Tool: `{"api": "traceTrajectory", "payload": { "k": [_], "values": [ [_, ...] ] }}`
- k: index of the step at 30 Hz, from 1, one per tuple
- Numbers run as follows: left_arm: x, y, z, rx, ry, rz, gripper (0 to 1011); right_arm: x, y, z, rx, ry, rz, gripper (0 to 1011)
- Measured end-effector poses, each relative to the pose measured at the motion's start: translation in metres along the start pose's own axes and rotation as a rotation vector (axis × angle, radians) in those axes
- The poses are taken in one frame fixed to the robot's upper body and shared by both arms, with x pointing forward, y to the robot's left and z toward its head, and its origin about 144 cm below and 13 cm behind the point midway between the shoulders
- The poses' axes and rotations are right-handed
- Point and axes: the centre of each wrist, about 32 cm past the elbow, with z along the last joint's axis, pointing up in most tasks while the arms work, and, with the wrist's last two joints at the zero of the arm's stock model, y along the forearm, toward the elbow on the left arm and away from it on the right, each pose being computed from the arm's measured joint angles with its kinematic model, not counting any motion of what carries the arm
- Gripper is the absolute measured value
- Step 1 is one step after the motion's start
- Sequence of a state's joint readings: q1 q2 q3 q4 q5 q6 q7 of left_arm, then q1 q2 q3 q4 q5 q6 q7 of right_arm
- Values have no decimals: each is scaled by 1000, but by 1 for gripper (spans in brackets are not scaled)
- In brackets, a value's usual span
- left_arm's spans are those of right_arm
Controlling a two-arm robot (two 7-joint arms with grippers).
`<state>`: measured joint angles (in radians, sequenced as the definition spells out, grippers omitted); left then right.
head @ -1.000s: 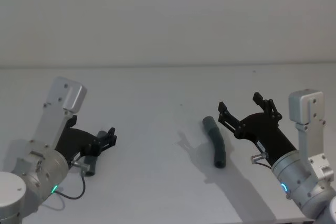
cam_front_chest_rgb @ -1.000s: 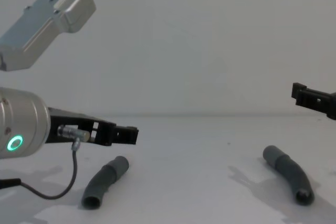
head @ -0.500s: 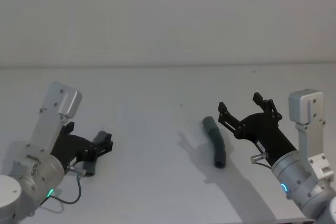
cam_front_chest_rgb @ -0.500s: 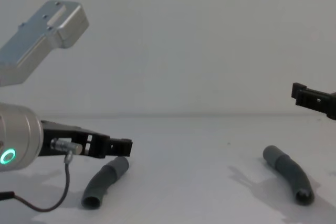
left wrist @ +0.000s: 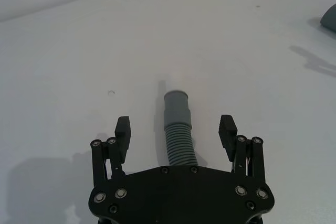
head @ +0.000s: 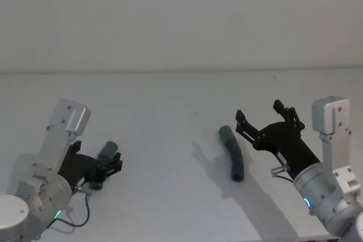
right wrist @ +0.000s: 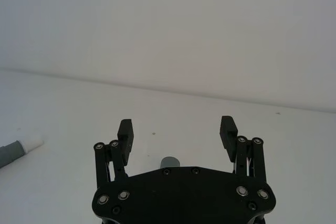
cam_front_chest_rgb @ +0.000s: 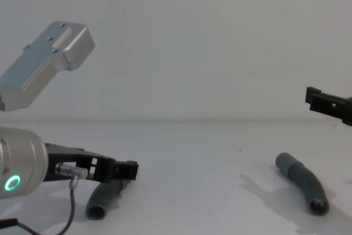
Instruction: Use both hands to pick up one end of the pipe from the table, align the ends, and insert them.
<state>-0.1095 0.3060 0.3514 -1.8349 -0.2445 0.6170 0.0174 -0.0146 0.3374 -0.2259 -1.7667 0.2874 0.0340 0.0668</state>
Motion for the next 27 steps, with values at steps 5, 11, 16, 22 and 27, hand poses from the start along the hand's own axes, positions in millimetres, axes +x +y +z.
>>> {"api": "traceTrajectory", "payload": {
  "k": [5, 11, 16, 22, 27],
  "values": [
    [-1, -4, -1, 6, 1, -2, 1001, 0, 0, 0, 0, 0, 0, 1002],
    [-1, -9, -1, 12, 1, -7, 1001, 0, 0, 0, 0, 0, 0, 1002],
    [-1, -14, 2, 23, -2, -12, 1001, 0, 0, 0, 0, 0, 0, 1002],
    [1, -19, 5, 36, -6, -17, 1001, 0, 0, 0, 0, 0, 0, 1002],
    [2, -23, 7, 51, -4, -20, 1001, 0, 0, 0, 0, 0, 0, 1002]
  ]
}}
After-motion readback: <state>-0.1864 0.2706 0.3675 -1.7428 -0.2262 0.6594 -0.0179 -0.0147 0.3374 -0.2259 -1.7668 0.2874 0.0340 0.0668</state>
